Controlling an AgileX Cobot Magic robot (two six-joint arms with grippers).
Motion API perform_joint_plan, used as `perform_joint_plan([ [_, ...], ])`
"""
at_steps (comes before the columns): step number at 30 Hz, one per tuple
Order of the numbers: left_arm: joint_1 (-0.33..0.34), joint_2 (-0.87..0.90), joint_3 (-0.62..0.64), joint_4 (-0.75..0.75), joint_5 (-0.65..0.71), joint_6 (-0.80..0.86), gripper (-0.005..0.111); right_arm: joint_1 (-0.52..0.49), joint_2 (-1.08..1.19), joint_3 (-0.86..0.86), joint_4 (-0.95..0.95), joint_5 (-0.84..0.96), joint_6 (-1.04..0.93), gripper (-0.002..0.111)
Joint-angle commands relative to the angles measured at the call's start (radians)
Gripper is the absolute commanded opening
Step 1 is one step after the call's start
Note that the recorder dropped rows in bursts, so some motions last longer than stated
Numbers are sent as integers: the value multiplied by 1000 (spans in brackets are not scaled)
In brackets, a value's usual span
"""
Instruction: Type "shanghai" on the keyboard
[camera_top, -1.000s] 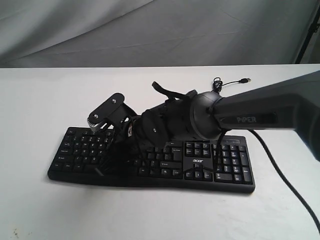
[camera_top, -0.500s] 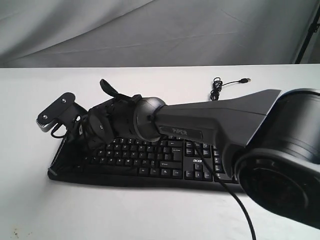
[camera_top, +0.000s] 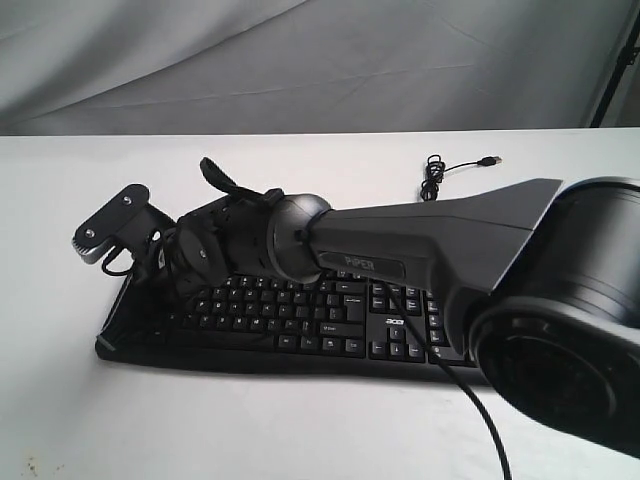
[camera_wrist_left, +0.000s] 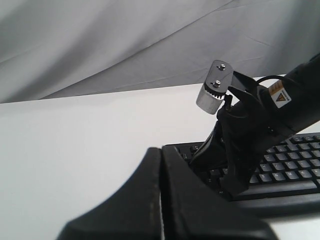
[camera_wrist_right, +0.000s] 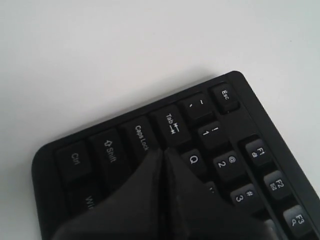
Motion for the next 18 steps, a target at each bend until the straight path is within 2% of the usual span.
perform_joint_plan([
  [1, -4, -3, 4, 1, -5, -3, 0, -2, 2, -8, -10, -3, -15, 0],
  [18, -4, -3, 4, 1, -5, -3, 0, -2, -21, -8, -42, 14, -17, 0],
])
